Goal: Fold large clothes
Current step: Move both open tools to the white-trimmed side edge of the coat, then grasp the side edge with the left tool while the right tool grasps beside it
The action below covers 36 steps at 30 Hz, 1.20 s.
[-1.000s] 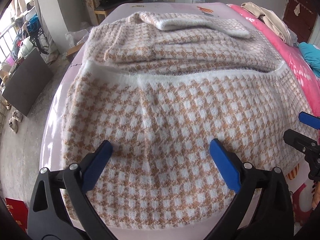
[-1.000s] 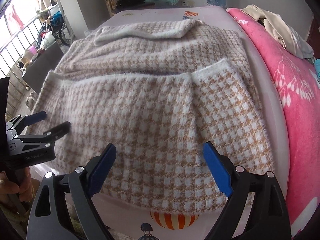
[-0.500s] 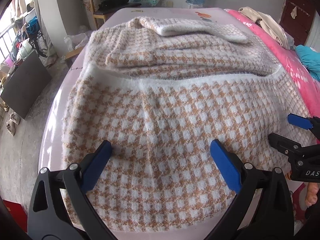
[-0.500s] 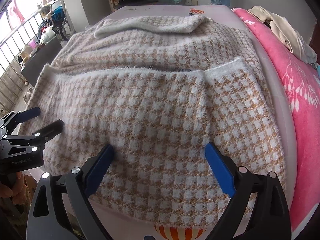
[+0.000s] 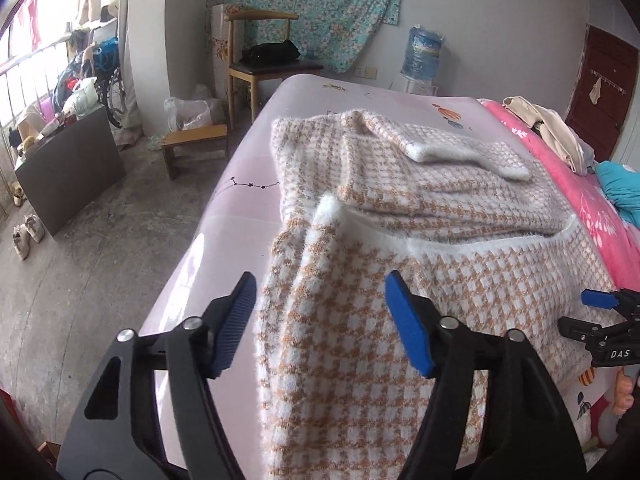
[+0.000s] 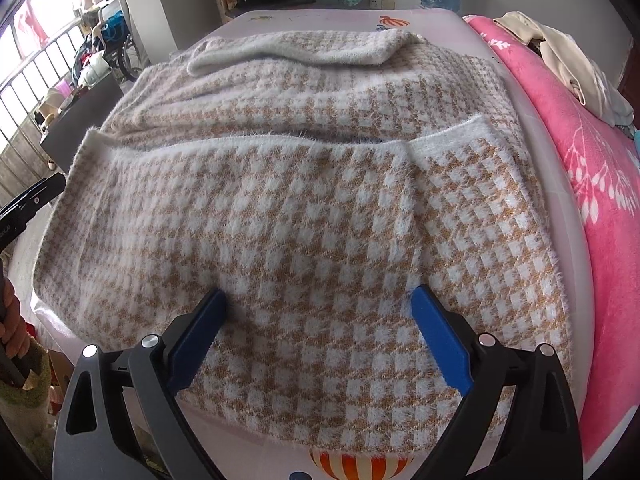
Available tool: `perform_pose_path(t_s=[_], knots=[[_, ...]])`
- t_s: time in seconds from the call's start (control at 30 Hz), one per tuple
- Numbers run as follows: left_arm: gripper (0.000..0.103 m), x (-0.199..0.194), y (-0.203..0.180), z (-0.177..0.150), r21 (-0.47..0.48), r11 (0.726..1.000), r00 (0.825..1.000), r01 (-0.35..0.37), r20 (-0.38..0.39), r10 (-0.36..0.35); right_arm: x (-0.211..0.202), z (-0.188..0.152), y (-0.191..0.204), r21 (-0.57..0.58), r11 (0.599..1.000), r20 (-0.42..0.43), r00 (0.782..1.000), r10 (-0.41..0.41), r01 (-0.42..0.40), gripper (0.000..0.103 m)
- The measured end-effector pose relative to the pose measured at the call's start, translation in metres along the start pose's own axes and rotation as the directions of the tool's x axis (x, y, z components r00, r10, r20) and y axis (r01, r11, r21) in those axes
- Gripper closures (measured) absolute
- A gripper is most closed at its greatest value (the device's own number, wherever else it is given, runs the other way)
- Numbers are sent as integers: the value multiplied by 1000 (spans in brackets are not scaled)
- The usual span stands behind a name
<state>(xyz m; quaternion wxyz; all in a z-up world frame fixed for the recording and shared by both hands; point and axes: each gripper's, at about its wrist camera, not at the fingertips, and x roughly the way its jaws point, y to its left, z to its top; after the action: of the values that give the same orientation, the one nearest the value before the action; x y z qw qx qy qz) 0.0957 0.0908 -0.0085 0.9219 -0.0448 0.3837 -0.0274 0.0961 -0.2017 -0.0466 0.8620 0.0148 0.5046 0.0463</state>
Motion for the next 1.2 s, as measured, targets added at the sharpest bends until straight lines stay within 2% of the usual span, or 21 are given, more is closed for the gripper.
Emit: perform_pose_path(t_s=[0.13, 0.27, 0.37, 0.6, 0.77, 1.03, 1.2], knots=[[56, 11, 0, -2, 5, 1000, 999, 15, -34, -15, 0, 0, 0, 0, 1000, 1, 1000, 0, 0, 12], [60, 22, -4, -5, 16, 1000, 997, 3, -74, -1, 0, 0, 0, 0, 1000, 0, 1000, 0, 0, 12], [61, 24, -2, -7, 4, 1000, 996, 15, -86, -14, 0, 0, 1, 1, 1000, 0, 1000, 0, 0, 12], [62, 26, 10, -1, -61, 991, 991, 115, -67, -119, 0, 0, 1, 1, 1000, 0, 1000, -1, 1, 11], [62, 45, 11, 6, -77, 988, 984, 136, -103, -144, 0, 0, 1, 0, 1000, -1, 1000, -2, 2, 11], [62, 59, 11, 19, -87, 981, 977, 173, -113, -182, 0, 0, 1, 0, 1000, -2, 1000, -3, 3, 11], [69, 51, 8, 13, -67, 978, 969, 199, -133, -206, 0, 1, 2, -1, 1000, -1, 1000, -3, 3, 11]])
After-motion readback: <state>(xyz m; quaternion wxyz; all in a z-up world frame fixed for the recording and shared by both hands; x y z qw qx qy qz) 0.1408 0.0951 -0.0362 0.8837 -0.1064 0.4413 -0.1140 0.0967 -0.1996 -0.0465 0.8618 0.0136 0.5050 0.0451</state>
